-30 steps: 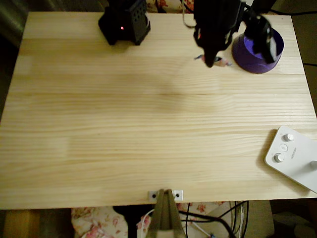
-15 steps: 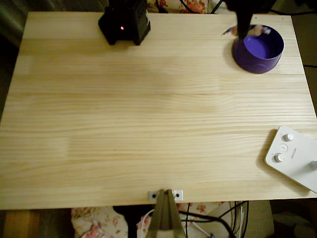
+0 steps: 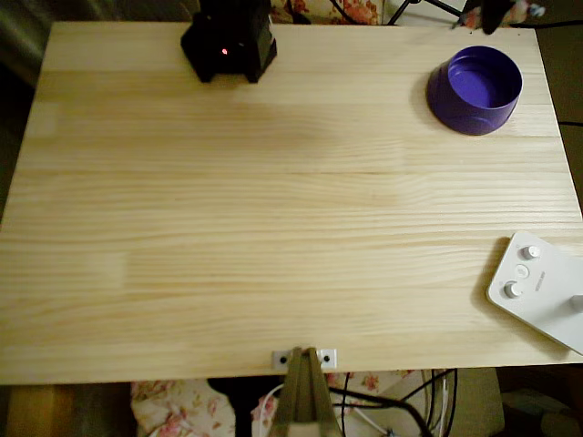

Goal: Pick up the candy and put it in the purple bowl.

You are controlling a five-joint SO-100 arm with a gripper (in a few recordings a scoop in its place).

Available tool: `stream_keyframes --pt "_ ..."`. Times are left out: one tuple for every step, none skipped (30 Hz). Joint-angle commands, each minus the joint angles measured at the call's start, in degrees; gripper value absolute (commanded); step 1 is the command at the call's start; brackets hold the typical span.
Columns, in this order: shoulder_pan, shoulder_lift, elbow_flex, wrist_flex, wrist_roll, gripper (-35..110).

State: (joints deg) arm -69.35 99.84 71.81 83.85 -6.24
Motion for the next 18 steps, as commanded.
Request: stream_keyframes --pt "-1.67 0.70 -7.29 0.70 -0.62 6" --pt "-2.11 0.09 -8.09 0.70 -0.70 6" --pt "-2.55 -0.53 -8.79 0.70 -0.70 6" --pt "-2.99 -1.32 -9.58 0.70 -0.70 6" --pt "-3.43 -2.02 -10.28 0.53 -0.70 6" --pt "-3.87 -2.81 -10.90 0.18 -0.79 6" --pt "-4.39 -3.52 -11.34 -0.26 -0.79 6" --pt "-4.83 -4.22 -11.60 -0.70 -0.79 6" --pt "-5.27 -5.01 -11.87 -1.14 -0.79 6" --pt "-5.62 -5.80 -12.13 -1.67 -0.79 6" --pt "-5.98 -6.77 -12.39 -2.11 -0.79 6" --pt "-6.24 -7.65 -12.48 -2.72 -0.79 6" --pt "-6.42 -8.44 -12.48 -3.43 -0.79 6" --pt "-6.59 -9.23 -12.48 -4.22 -0.79 6" --pt "-6.77 -9.93 -12.48 -4.83 -0.79 6" --pt "-6.86 -10.63 -12.48 -5.54 -0.88 6" --pt "-6.94 -11.34 -12.57 -5.98 -0.88 6" --pt "-7.12 -12.22 -12.74 -6.33 -0.97 6"
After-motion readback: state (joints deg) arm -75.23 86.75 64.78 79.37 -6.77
